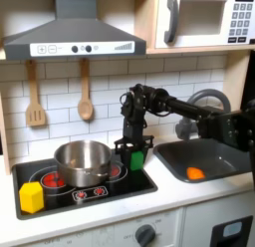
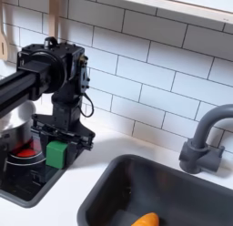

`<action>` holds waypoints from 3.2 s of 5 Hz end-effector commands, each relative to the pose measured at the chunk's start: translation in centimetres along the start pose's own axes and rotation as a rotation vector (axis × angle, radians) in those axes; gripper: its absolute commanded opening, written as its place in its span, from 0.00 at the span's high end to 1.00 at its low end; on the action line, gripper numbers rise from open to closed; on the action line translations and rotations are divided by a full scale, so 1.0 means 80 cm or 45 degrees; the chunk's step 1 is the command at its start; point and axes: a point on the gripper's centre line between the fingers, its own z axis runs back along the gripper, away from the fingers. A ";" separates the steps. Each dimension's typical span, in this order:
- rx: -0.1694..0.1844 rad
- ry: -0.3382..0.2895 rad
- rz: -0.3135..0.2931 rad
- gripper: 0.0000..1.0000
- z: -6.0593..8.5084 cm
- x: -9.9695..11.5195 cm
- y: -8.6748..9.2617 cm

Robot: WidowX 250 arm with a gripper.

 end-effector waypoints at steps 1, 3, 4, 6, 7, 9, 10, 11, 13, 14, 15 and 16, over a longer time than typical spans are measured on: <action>0.000 -0.034 0.004 1.00 0.017 0.002 0.003; 0.004 -0.050 -0.004 1.00 0.033 -0.002 0.005; 0.001 -0.083 0.012 1.00 0.048 -0.003 0.013; 0.023 -0.166 0.036 1.00 0.093 -0.019 0.034; 0.025 -0.180 0.084 1.00 0.102 -0.022 0.047; 0.055 -0.221 0.189 1.00 0.115 -0.010 0.078; 0.081 -0.265 0.218 1.00 0.127 -0.008 0.089; 0.105 -0.263 0.239 1.00 0.129 -0.006 0.104; 0.129 -0.246 0.327 1.00 0.124 -0.014 0.138; 0.130 -0.234 0.366 1.00 0.120 -0.022 0.152; 0.124 -0.224 0.370 1.00 0.109 -0.019 0.153; 0.120 -0.240 0.341 1.00 0.107 -0.012 0.144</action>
